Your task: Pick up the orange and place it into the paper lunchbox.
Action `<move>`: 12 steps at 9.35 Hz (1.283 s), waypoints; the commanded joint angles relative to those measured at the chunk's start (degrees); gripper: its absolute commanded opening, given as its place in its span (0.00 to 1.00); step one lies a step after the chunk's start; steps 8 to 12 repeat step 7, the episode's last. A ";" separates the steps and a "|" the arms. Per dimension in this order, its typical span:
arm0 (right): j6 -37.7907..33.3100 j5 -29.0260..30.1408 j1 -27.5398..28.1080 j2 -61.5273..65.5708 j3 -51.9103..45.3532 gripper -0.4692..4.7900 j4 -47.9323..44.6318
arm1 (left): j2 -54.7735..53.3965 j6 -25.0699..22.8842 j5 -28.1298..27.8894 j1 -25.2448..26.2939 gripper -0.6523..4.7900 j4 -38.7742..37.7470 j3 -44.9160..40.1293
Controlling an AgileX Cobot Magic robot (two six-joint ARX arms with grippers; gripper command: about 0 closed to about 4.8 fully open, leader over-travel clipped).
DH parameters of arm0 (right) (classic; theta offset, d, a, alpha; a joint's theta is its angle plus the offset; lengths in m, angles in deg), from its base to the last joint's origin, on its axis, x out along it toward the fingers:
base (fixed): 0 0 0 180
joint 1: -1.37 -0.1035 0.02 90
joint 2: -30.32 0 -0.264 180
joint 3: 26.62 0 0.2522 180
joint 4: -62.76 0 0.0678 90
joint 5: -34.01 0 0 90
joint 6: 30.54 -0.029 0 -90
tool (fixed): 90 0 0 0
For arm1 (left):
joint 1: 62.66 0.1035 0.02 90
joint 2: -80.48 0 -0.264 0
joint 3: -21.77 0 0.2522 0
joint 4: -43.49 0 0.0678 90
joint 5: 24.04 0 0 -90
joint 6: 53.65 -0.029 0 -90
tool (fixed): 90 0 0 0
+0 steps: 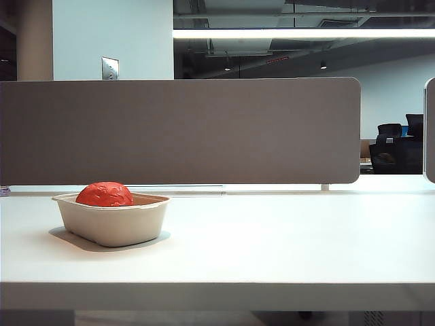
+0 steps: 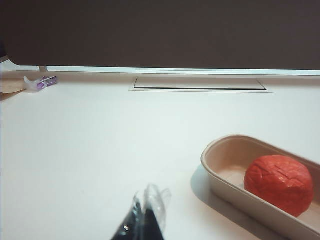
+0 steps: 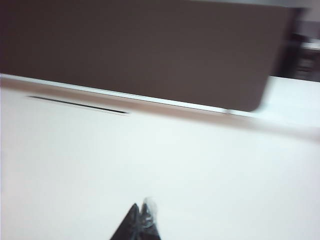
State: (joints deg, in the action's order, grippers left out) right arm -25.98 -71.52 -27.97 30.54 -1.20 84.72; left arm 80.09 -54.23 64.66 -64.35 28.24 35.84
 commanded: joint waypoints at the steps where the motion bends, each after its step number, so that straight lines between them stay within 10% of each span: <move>1: -3.06 9.60 18.10 -0.07 -11.45 0.09 -12.83 | 0.17 -0.28 0.00 0.02 0.13 0.68 -0.11; 12: -4.55 12.24 23.28 -0.07 -11.43 0.09 -12.33 | 0.17 -0.28 0.00 0.02 0.13 0.68 -0.11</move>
